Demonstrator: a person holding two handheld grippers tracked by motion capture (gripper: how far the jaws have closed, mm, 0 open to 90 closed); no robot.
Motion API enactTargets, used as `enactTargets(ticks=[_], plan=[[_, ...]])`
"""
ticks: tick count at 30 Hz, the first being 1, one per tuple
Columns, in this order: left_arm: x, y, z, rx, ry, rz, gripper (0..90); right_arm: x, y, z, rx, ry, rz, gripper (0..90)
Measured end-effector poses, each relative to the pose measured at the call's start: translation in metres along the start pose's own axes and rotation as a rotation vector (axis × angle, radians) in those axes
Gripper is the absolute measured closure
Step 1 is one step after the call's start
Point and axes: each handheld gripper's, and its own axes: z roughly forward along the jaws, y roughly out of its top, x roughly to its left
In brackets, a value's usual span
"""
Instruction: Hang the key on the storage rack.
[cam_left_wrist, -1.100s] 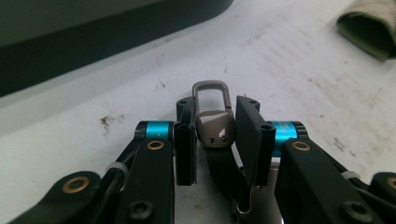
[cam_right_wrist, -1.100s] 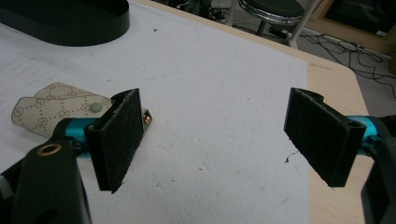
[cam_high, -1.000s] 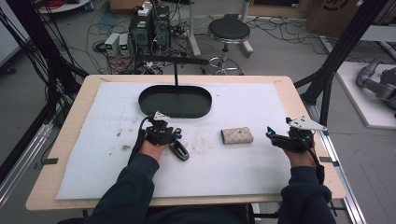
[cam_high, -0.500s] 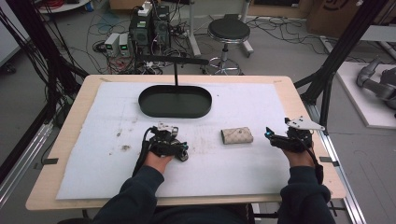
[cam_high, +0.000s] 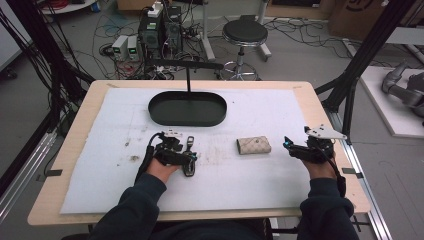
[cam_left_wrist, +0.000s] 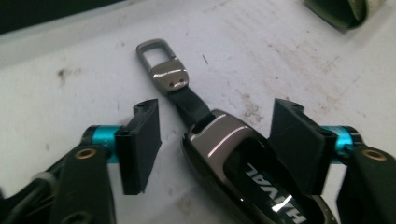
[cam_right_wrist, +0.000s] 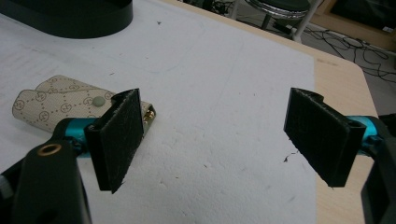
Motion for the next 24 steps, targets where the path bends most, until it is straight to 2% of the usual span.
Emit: enactTargets(ticks=[3,4,5,6,7,8,9,10,11,14,15,16,17,18,20,21,22,23,24], plan=[[-0.01,-0.008,0.002,0.002,0.019,-0.013,31.6,0.0,0.0,0.001,0.002,-0.001,-0.003,20.4],[-0.012,-0.009,0.002,-0.003,0.033,-0.005,31.6,0.001,0.0,0.001,0.002,0.001,-0.005,20.4],[-0.014,-0.009,0.002,0.005,0.038,0.022,32.4,0.001,0.0,0.001,0.002,0.001,-0.005,20.4],[-0.014,-0.008,0.003,0.014,0.02,0.048,33.6,0.001,0.0,0.001,0.003,0.001,-0.006,20.4],[-0.014,-0.008,0.003,0.014,0.02,0.048,38.7,0.001,0.0,0.001,0.003,0.001,-0.006,20.4],[-0.01,-0.004,0.001,0.047,-0.025,0.129,45.8,0.001,0.0,0.0,0.002,0.001,-0.004,20.4],[-0.01,-0.004,0.001,0.047,-0.025,0.129,48.3,0.0,0.0,0.0,0.002,0.0,-0.005,20.4],[-0.003,-0.003,0.001,0.06,-0.077,0.191,48.3,0.0,0.0,0.0,0.001,-0.001,-0.005,20.4],[0.001,-0.002,0.001,0.063,-0.104,0.187,48.4,0.0,0.0,0.0,0.001,0.001,-0.004,20.4],[0.005,-0.002,0.001,0.063,-0.125,0.17,48.4,0.0,0.0,0.001,0.004,0.003,-0.005,20.4],[0.005,-0.002,0.001,0.063,-0.125,0.17,48.1,0.0,0.0,0.001,0.004,0.003,-0.005,20.4],[0.001,-0.002,0.001,0.049,-0.093,0.172,46.4,0.0,0.0,0.001,0.005,0.003,-0.01,20.4],[0.0,-0.003,0.002,0.041,-0.055,0.173,38.6,0.0,0.0,0.001,0.005,0.005,-0.01,20.4],[0.0,-0.003,0.002,0.041,-0.055,0.173,31.0,0.001,0.0,0.001,0.005,0.006,-0.009,20.4],[-0.001,-0.004,0.004,0.031,-0.044,0.172,30.0,0.001,0.0,0.001,0.007,0.006,-0.007,20.4],[-0.003,-0.004,0.005,0.035,-0.021,0.2,27.3,0.001,0.0,0.001,0.007,0.006,-0.009,20.4],[-0.004,-0.004,0.006,0.036,-0.023,0.217,26.4,0.001,0.0,0.001,0.007,0.006,-0.009,20.4],[-0.004,-0.004,0.006,0.036,-0.023,0.217,26.5,0.001,0.0,0.001,0.007,0.006,-0.008,20.4],[-0.007,-0.005,0.008,0.039,-0.022,0.263,26.4,0.001,0.0,0.002,0.007,0.007,-0.007,20.4]])
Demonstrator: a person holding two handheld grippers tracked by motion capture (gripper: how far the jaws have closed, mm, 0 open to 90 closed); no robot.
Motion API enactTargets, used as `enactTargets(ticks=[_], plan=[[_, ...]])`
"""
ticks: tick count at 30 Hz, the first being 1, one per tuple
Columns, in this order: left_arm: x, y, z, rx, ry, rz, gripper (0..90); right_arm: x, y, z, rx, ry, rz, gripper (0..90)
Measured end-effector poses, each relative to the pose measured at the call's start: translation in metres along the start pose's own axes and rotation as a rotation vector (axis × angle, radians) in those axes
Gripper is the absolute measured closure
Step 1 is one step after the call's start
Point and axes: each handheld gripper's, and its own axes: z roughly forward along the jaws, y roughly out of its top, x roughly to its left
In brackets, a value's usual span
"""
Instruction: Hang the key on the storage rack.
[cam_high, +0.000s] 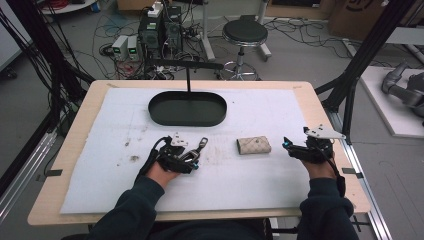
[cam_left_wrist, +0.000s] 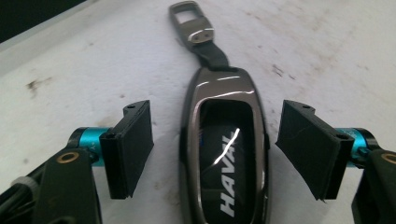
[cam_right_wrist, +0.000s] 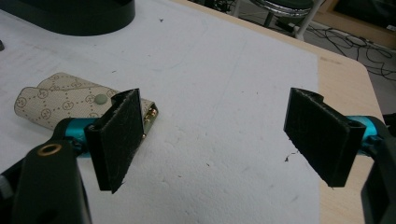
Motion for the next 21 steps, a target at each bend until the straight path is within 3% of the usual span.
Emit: enactTargets(ticks=[1,3,4,7,14,17,19,21], plan=[[0.0,0.0,0.0,0.0,0.0,0.0,27.2,0.0,0.0,0.0,0.0,0.0,0.0,20.4],[-0.001,0.0,-0.001,-0.004,-0.028,0.054,35.2,0.0,0.0,0.0,0.002,0.003,-0.003,20.4],[-0.002,0.0,-0.001,-0.004,-0.029,0.064,41.8,0.001,0.0,0.0,0.002,0.003,-0.005,20.4],[-0.002,0.0,-0.002,-0.005,-0.037,0.076,48.0,0.001,0.0,0.0,0.002,0.003,-0.002,20.4],[-0.002,0.001,-0.003,-0.018,-0.025,0.054,48.6,0.0,0.0,0.0,-0.001,0.004,-0.001,20.5],[0.009,0.006,-0.015,-0.081,-0.018,-0.011,48.6,-0.001,0.0,0.0,0.0,0.005,0.003,20.5],[0.012,0.007,-0.02,-0.098,-0.019,-0.017,48.6,-0.001,0.0,0.0,-0.001,0.006,0.004,20.5],[0.023,0.011,-0.034,-0.154,-0.016,-0.036,48.6,-0.001,0.0,0.0,-0.001,0.006,0.005,20.5]])
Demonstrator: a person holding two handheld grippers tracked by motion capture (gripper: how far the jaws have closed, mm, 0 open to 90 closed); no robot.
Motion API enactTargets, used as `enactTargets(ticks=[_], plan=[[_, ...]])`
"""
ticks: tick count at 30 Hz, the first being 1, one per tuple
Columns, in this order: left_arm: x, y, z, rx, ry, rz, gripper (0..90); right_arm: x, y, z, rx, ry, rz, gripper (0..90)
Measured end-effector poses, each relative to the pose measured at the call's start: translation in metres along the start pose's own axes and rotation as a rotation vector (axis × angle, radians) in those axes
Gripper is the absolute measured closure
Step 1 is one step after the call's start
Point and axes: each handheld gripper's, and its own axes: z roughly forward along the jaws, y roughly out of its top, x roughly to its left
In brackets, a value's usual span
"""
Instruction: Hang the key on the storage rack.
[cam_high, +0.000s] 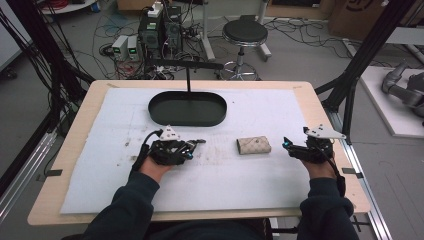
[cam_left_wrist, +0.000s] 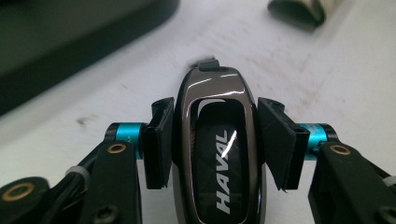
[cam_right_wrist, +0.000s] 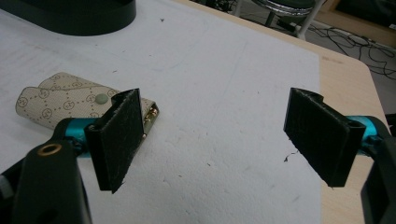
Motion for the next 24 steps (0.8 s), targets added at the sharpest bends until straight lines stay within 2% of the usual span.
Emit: enactTargets(ticks=[1,2,4,7,11,15,16,19,24], plan=[[0.0,0.0,0.0,0.0,0.0,0.0,48.6,0.0,0.0,0.0,0.001,-0.001,0.0,20.5],[0.007,0.005,-0.009,-0.036,0.01,-0.016,48.7,0.001,0.0,0.0,0.002,0.001,0.002,20.5],[0.014,0.011,-0.02,-0.064,0.022,-0.023,48.6,0.001,0.001,0.0,0.0,0.003,-0.001,20.5],[0.026,0.023,-0.035,-0.138,0.041,-0.053,48.6,0.002,0.001,0.0,-0.003,0.004,0.0,20.5],[0.042,0.04,-0.056,-0.21,0.081,-0.06,48.6,0.002,0.002,0.0,-0.006,0.005,-0.004,20.5],[0.054,0.052,-0.066,-0.245,0.106,-0.061,48.6,0.003,0.004,0.0,-0.015,0.007,-0.008,20.5],[0.061,0.059,-0.071,-0.257,0.123,-0.059,48.6,0.003,0.004,0.0,-0.016,0.007,-0.009,20.5],[0.068,0.067,-0.075,-0.269,0.142,-0.053,48.6,0.003,0.005,0.0,-0.024,0.009,-0.009,20.5],[0.093,0.088,-0.082,-0.301,0.187,-0.063,48.6,0.004,0.006,-0.001,-0.03,0.012,-0.009,20.5]])
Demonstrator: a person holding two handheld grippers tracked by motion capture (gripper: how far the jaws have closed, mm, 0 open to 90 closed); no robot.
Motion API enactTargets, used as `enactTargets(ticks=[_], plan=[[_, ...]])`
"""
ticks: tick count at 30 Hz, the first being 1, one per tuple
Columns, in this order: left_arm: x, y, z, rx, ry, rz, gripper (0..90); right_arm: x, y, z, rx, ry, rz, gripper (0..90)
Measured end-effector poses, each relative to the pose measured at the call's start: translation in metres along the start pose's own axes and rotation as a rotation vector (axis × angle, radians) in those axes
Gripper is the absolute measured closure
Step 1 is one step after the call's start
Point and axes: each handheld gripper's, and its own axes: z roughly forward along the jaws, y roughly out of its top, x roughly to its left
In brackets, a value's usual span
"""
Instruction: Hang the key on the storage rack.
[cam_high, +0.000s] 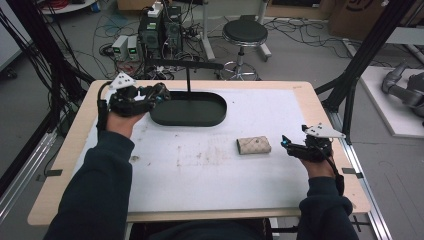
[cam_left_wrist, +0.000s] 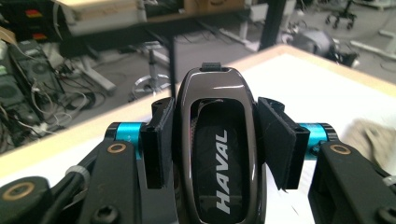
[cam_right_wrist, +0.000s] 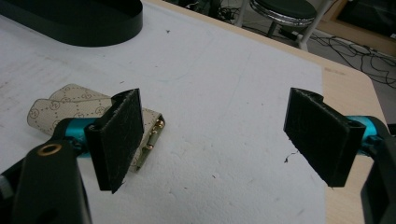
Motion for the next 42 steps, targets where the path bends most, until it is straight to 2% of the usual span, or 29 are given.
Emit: enactTargets(ticks=[5,12,14,18,20,25,33,35,39,42], plan=[[0.025,0.02,0.011,0.002,0.059,-0.006,48.6,0.0,0.002,-0.001,-0.012,0.005,0.005,20.5],[0.044,0.03,0.027,0.018,0.1,-0.01,48.5,-0.001,0.0,-0.001,-0.016,0.017,0.006,20.5],[0.05,0.033,0.03,-0.011,0.104,-0.038,48.5,-0.001,0.0,-0.002,-0.019,0.015,0.007,20.5],[0.054,0.035,0.032,-0.022,0.114,-0.05,48.5,-0.002,-0.001,-0.002,-0.019,0.018,0.006,20.5],[0.056,0.035,0.034,-0.01,0.124,-0.048,48.5,-0.003,-0.001,-0.002,-0.017,0.022,0.006,20.5],[0.063,0.033,0.037,-0.021,0.14,-0.081,48.5,-0.003,-0.001,-0.002,-0.017,0.023,0.014,20.5],[0.068,0.033,0.042,-0.027,0.165,-0.102,48.5,-0.003,-0.003,-0.002,-0.016,0.021,0.014,20.5],[0.068,0.031,0.043,-0.011,0.176,-0.1,48.5,-0.003,-0.003,-0.002,-0.016,0.022,0.013,20.5],[0.07,0.023,0.046,-0.002,0.208,-0.13,48.4,-0.004,-0.003,-0.002,-0.014,0.02,0.012,20.5],[0.073,0.014,0.046,0.024,0.227,-0.144,48.3,-0.003,-0.004,-0.002,-0.012,0.02,0.012,20.5]])
